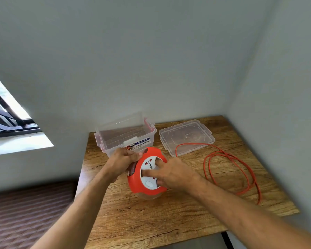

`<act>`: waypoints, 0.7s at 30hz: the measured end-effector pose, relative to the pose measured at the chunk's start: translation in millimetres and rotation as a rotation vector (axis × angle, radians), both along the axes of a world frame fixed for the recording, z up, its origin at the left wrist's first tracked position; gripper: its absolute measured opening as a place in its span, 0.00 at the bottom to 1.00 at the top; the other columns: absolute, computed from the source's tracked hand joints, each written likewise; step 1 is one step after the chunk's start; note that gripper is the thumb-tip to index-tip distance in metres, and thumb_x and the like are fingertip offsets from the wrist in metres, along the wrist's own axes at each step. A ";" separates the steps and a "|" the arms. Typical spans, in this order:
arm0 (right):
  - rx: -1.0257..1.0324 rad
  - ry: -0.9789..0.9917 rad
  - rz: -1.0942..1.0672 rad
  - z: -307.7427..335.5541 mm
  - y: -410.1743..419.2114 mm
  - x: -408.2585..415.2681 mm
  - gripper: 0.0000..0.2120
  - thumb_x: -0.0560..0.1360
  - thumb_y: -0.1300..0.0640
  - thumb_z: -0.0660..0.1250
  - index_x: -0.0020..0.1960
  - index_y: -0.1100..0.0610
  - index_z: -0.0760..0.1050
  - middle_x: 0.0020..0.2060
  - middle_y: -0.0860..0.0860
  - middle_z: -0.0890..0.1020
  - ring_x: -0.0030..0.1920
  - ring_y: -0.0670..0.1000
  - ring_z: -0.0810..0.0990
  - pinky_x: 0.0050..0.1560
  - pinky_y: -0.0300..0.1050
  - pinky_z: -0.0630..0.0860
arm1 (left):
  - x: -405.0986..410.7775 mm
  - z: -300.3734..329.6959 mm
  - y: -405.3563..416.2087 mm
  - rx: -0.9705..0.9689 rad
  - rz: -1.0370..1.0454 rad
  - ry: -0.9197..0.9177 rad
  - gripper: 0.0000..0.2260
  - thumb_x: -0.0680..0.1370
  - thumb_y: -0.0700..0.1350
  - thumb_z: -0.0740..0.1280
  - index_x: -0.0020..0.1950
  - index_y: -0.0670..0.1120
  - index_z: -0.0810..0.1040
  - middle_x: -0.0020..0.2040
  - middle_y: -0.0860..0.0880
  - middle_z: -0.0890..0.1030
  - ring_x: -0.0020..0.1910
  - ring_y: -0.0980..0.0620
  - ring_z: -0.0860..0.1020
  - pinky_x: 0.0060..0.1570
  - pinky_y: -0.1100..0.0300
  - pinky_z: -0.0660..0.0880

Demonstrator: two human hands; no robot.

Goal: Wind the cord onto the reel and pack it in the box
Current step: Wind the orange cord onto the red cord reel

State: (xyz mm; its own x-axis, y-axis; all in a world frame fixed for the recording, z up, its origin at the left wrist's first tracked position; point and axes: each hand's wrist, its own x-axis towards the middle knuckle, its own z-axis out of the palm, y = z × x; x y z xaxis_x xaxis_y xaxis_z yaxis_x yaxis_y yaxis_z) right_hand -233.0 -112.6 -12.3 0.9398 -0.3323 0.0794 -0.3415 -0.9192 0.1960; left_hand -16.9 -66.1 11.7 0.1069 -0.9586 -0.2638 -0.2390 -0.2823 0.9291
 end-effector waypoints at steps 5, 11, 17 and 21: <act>0.214 -0.362 -0.394 -11.3 4.2 3.5 0.31 0.70 0.35 0.62 0.72 0.37 0.61 0.52 0.52 0.85 0.49 0.57 0.84 0.44 0.50 0.79 | -10.6 -16.1 8.6 -0.219 0.125 0.001 0.16 0.74 0.58 0.72 0.37 0.47 0.87 0.33 0.42 0.85 0.33 0.42 0.82 0.38 0.47 0.79; 0.707 -0.784 -0.819 -18.7 28.0 25.9 0.34 0.65 0.36 0.70 0.69 0.40 0.66 0.55 0.46 0.83 0.48 0.50 0.83 0.33 0.31 0.70 | -24.2 -38.9 27.2 -0.376 0.289 -0.015 0.19 0.72 0.61 0.72 0.39 0.45 0.85 0.36 0.43 0.82 0.39 0.33 0.79 0.44 0.32 0.79; 0.650 -0.721 -0.825 -23.3 32.3 25.0 0.33 0.68 0.36 0.70 0.69 0.41 0.65 0.53 0.50 0.84 0.43 0.50 0.82 0.29 0.31 0.67 | -24.6 -43.2 34.2 -0.255 0.242 0.063 0.07 0.77 0.48 0.73 0.46 0.45 0.87 0.38 0.44 0.86 0.37 0.40 0.83 0.44 0.35 0.82; 0.535 -0.620 -0.753 -19.1 23.0 17.1 0.32 0.71 0.38 0.70 0.71 0.44 0.64 0.56 0.52 0.84 0.49 0.54 0.84 0.42 0.43 0.77 | -30.1 -41.2 39.1 -0.097 0.132 0.074 0.07 0.77 0.42 0.75 0.54 0.49 0.86 0.38 0.46 0.88 0.38 0.49 0.88 0.41 0.56 0.85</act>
